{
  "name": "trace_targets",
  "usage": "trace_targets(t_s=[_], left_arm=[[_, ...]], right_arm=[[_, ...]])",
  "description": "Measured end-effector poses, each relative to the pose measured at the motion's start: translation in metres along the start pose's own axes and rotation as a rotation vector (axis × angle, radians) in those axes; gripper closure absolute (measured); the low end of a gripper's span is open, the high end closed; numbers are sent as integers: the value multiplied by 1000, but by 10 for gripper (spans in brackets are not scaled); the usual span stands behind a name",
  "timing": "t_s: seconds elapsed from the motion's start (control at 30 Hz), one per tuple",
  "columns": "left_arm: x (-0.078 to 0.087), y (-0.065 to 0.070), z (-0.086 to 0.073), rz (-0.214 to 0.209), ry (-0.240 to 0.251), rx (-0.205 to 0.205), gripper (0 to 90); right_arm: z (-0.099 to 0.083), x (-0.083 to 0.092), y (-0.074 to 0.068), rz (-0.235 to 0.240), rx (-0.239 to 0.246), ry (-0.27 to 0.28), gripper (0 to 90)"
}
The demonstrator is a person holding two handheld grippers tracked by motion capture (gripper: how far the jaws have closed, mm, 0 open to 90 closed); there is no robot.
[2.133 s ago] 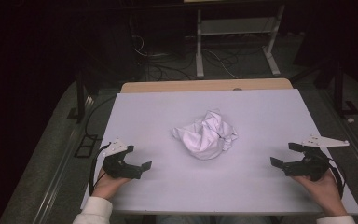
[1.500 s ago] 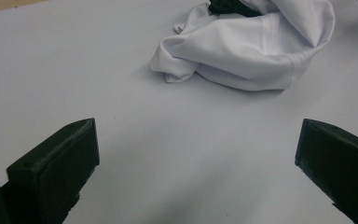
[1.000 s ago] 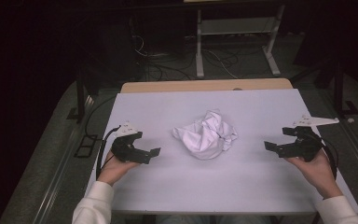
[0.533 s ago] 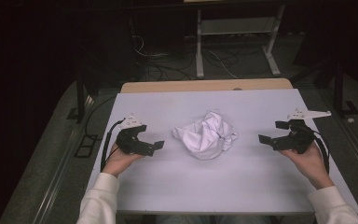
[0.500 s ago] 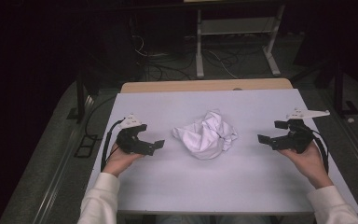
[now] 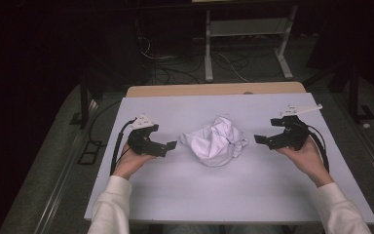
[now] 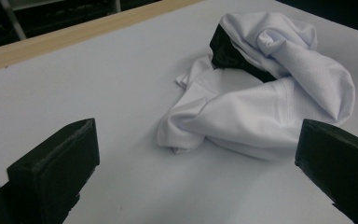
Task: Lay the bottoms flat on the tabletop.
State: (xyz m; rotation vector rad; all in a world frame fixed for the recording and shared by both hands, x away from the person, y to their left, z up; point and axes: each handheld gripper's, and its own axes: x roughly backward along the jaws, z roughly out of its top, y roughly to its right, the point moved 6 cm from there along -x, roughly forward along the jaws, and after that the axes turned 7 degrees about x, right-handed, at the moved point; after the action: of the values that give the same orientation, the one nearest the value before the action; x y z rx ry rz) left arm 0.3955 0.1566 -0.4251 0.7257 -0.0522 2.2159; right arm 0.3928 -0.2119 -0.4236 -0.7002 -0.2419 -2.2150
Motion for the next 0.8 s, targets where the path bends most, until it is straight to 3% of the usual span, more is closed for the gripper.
trace_targets(t_s=[0.3,0.8], left_arm=[[-18,-2,4,-10,-18,5,0],[-49,-3,-12,-15,-106,12,0]], right_arm=[[0,-25,-8,26,21,-42,0],[9,-53,-21,65,51,-63,0]])
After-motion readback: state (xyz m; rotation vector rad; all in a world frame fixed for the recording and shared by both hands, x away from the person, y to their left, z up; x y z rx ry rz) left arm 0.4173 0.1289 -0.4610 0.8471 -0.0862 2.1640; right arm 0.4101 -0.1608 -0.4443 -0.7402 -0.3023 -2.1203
